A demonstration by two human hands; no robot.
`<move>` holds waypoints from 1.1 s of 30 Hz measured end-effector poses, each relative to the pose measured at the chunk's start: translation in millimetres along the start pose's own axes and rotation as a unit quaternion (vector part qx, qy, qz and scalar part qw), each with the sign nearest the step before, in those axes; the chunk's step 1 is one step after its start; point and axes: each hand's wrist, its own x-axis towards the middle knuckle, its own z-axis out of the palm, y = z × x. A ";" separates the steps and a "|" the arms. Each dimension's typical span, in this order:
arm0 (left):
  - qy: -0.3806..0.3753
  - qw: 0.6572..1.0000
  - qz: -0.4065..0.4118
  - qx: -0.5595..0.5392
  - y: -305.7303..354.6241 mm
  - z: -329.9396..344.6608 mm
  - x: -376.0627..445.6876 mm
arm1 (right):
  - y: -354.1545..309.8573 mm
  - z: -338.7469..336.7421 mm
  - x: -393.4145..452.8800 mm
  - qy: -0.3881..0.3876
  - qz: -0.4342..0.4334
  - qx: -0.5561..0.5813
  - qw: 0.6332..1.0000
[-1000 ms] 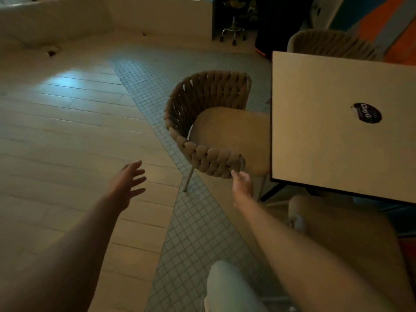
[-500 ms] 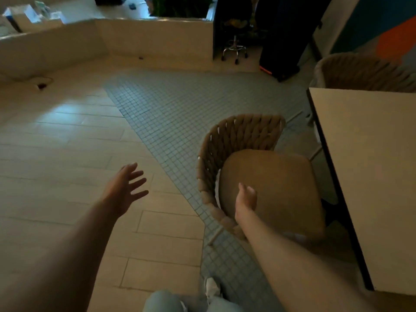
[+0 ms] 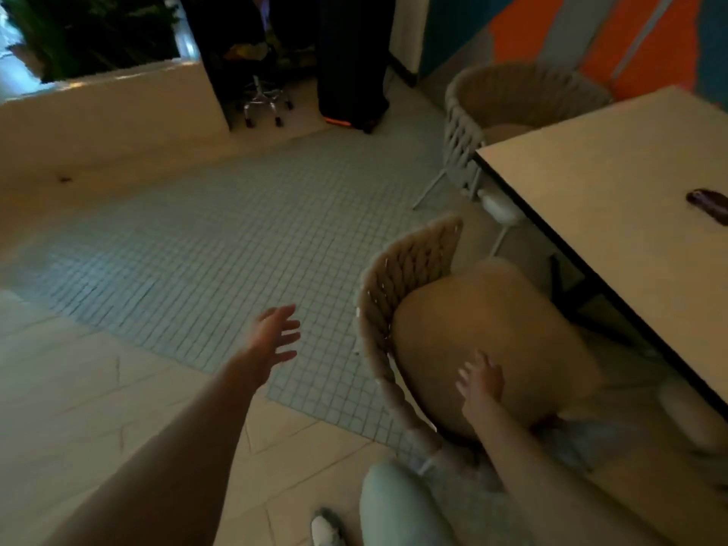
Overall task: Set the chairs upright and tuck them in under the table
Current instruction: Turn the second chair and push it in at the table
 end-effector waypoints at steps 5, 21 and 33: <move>-0.073 0.975 0.019 0.208 36.1 44.2 79.1 | 14.0 18.5 16.6 0.129 -0.018 0.021 0.991; -0.227 0.736 0.122 0.626 107.9 172.8 255.7 | 30.3 -43.4 -9.7 0.480 0.006 -0.203 0.853; -0.287 0.799 0.026 0.527 119.0 289.6 312.2 | 90.6 -62.3 -30.6 0.466 0.171 0.203 0.844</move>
